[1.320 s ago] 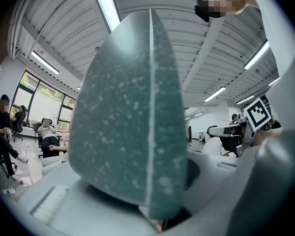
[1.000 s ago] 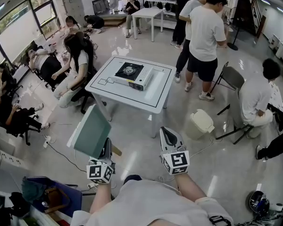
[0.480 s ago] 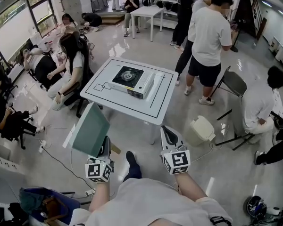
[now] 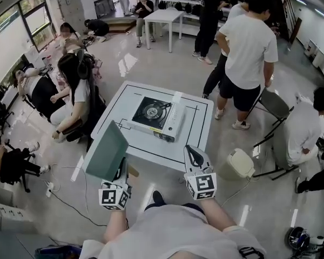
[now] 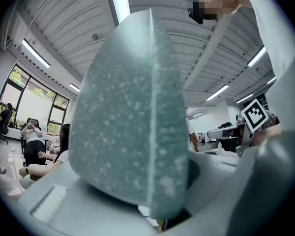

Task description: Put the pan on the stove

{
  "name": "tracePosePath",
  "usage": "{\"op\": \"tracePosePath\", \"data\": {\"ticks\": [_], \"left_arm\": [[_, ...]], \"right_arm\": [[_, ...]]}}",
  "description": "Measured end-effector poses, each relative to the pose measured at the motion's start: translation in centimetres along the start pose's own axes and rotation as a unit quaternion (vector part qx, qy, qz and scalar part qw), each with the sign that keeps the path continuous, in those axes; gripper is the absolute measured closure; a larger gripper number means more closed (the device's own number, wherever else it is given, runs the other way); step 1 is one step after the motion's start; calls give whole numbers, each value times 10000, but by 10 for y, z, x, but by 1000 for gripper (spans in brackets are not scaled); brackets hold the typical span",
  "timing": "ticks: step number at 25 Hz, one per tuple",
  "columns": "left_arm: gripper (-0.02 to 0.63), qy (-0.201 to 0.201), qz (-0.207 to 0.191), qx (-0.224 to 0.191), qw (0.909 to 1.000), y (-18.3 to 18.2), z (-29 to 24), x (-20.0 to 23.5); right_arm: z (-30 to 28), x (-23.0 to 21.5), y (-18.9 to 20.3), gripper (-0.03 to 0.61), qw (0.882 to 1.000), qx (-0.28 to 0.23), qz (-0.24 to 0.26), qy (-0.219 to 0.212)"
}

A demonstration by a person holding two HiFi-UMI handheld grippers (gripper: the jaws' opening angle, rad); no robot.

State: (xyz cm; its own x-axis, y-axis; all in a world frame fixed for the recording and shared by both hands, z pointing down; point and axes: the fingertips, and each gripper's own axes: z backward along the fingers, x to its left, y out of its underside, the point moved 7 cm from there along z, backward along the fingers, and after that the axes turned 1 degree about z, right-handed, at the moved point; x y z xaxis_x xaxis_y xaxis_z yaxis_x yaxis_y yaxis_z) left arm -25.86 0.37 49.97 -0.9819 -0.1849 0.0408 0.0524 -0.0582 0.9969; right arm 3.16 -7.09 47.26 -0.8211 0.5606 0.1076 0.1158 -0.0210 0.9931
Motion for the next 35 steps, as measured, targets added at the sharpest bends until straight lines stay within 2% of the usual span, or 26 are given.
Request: {"op": "tracePosePath", "data": {"ticks": [5,9,21,26,30,35], "left_arm": [[494,41,16,23,10000,2,-58,42],[494,40,62,50,10000,3,-88,56],[494,-95,197,117,9997,10,-151,42],[494,-27,278,242,9993,19,-166,43],[494,245,446,360,9981,19,-177,44],[493,984,866,653,9892,21,-199,52]], "right_arm": [[-63,-11,-6,569,10000,9,-18,66],[-94,-25,-11,569,9999,-5,-1,111],[-131,-77,-14,569,9999,42,-16,-102],[-144,-86,-8,569,9998,83,-41,-157],[-148,-91,-7,569,9998,86,-59,-145],[-155,-92,-5,569,9997,192,-22,-173]]}}
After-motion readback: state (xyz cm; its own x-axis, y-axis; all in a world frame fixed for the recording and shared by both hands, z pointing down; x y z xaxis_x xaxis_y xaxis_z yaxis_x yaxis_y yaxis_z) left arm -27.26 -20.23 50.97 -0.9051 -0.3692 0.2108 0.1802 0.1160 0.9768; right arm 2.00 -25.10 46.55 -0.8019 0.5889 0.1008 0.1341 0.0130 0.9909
